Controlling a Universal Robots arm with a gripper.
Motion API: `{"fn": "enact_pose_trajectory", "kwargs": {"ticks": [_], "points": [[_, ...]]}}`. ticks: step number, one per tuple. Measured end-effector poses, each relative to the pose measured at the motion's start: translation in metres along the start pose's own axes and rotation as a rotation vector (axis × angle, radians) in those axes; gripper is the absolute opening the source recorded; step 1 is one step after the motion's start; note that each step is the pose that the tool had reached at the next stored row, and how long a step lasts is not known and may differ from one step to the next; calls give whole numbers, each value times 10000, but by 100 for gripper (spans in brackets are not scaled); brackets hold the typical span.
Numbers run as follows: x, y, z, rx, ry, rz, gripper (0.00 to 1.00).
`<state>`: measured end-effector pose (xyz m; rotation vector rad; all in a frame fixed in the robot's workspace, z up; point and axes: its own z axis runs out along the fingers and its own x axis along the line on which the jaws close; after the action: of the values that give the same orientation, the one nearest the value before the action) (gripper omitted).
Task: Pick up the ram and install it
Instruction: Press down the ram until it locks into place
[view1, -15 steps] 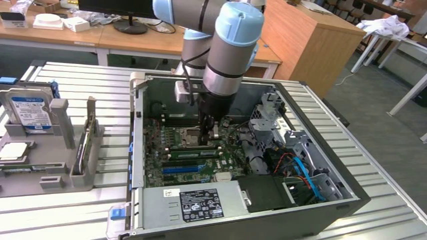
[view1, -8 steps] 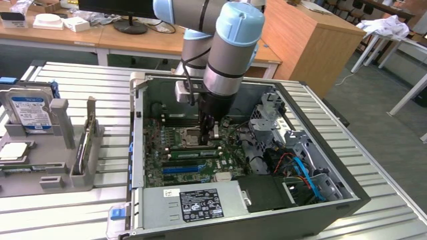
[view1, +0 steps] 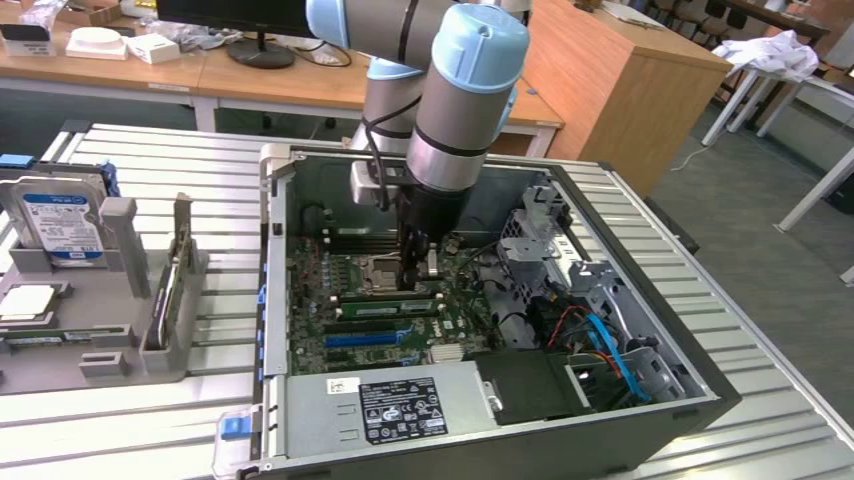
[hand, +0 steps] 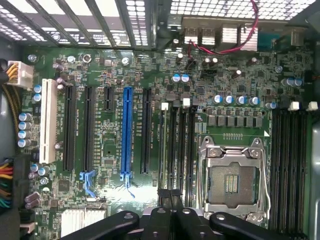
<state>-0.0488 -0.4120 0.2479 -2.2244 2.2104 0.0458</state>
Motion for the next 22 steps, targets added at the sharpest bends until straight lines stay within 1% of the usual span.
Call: {"fn": "enact_pose_trajectory", "kwargs": {"ticks": [22], "points": [[0,0,1,98,-66,3955,10]]}}
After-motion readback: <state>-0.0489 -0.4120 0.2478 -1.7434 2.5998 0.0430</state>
